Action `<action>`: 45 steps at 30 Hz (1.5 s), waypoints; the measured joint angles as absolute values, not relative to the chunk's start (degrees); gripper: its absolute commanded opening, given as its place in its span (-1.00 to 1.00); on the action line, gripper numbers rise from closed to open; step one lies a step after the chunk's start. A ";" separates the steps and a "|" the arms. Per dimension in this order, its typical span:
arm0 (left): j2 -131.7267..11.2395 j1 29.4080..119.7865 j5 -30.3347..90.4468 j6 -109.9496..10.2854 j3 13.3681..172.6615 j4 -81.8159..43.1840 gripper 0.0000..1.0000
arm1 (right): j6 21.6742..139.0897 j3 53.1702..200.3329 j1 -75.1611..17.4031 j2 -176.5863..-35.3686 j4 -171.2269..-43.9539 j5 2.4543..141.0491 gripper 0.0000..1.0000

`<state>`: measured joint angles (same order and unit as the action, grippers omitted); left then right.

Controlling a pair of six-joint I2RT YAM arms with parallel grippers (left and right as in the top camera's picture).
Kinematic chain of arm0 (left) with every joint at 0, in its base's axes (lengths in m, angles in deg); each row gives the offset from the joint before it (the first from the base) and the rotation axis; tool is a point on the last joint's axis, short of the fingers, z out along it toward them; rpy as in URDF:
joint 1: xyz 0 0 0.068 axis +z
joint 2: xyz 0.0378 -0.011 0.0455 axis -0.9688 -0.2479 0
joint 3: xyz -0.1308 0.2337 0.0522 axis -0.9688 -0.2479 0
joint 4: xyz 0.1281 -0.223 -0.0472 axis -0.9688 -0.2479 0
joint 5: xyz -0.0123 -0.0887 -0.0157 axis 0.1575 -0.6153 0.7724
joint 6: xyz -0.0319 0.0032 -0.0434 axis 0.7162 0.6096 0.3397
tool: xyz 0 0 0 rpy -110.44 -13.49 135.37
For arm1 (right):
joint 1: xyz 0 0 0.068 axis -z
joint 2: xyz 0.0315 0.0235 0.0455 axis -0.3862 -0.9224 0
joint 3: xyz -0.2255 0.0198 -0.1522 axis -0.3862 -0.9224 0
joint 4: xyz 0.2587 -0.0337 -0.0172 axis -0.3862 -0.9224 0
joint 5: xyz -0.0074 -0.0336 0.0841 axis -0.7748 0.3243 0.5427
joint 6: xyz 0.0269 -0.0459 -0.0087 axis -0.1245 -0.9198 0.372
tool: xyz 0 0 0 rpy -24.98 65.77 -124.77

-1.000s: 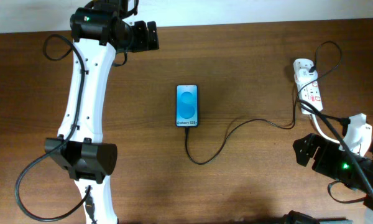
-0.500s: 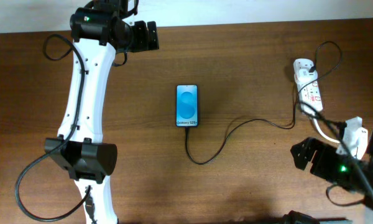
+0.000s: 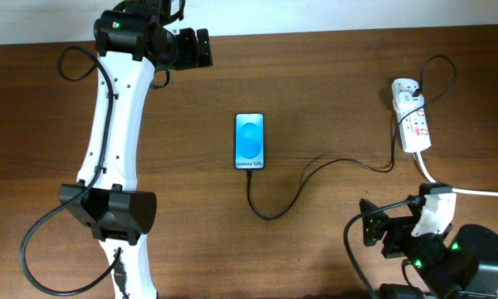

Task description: Plug charger to phone and switch on socket

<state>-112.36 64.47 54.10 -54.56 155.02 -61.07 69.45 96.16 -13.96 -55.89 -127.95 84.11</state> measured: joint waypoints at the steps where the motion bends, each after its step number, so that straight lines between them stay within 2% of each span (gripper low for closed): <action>1: -112.36 64.47 54.12 -54.56 155.00 -61.12 0.99 | 69.54 91.53 -16.34 -52.83 -122.60 83.72 0.97; 6: -112.36 64.47 54.12 -54.56 155.00 -61.10 0.99 | 69.15 74.48 -18.70 -41.79 -100.13 81.79 0.97; 9: -112.36 64.47 54.12 -54.56 155.00 -61.14 0.99 | 68.75 68.08 -18.70 -36.61 -92.50 81.10 0.97; 16: -112.36 64.47 54.12 -54.56 155.00 -61.14 0.99 | 67.31 63.44 -18.75 -36.11 -81.26 75.08 0.97; 23: -112.36 64.47 54.12 -54.56 155.00 -61.12 0.99 | 62.72 54.37 -18.81 -35.94 -61.77 74.06 0.97; 27: -112.36 64.47 54.12 -54.56 155.00 -61.16 0.99 | 61.45 53.52 -18.81 -35.89 -62.69 74.06 0.97; 32: -112.36 64.47 54.12 -54.56 155.00 -61.16 0.99 | 61.04 53.48 -18.81 -35.85 -78.09 73.82 0.97; 45: -112.36 64.47 54.12 -54.56 155.00 -61.14 0.99 | 61.65 53.48 -18.81 -35.85 -78.36 71.87 0.97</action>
